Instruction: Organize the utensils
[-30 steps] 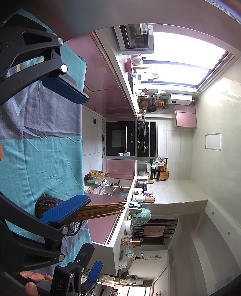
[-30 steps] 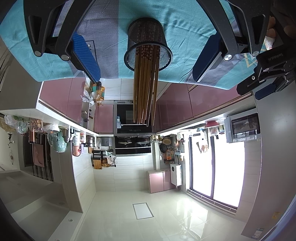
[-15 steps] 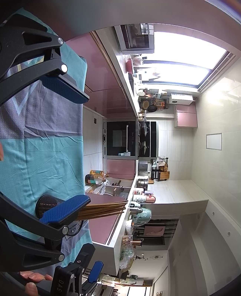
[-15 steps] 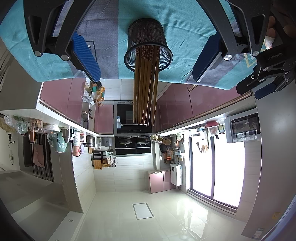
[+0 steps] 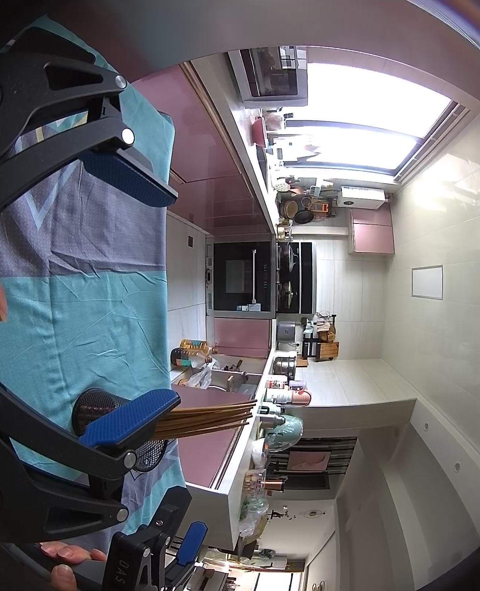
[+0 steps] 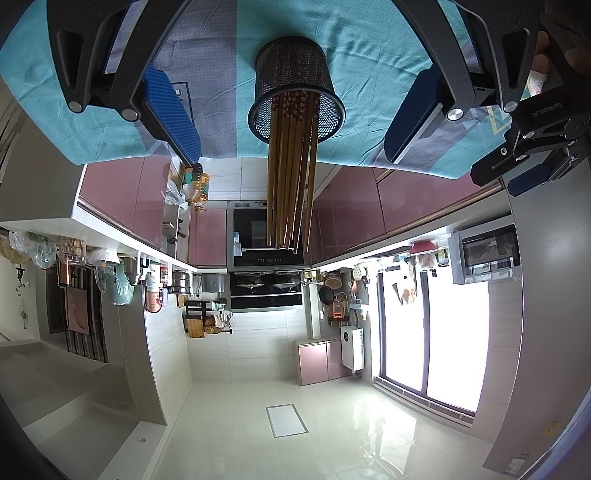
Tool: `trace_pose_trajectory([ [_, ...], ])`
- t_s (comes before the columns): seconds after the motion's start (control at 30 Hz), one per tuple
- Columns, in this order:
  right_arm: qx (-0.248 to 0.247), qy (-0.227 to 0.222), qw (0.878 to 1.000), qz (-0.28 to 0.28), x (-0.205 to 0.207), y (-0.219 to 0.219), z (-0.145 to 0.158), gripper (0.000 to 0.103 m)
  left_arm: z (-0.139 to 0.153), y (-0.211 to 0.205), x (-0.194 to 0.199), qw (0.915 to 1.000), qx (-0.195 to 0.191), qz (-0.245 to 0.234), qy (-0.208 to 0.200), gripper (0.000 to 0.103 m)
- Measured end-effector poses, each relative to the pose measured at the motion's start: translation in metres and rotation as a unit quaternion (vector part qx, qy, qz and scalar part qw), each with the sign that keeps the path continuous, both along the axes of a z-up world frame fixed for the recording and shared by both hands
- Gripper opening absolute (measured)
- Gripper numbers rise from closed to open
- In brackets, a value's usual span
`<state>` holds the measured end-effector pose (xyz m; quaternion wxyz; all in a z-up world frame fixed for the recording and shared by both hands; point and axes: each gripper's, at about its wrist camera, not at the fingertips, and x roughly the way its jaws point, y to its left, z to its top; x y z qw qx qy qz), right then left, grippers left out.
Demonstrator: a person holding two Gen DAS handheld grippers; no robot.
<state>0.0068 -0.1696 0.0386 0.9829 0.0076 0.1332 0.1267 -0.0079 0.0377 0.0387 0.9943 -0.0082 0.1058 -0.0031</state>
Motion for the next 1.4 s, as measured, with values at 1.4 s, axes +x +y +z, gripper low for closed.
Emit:
trace_pose_trajectory([
  [1.4,0.004,0.002,1.0,0.0,0.0004,-0.0029,-0.0037,0.096,-0.0053,-0.0012,0.0005,1.0,0.001,-0.002,0.004,0.097],
])
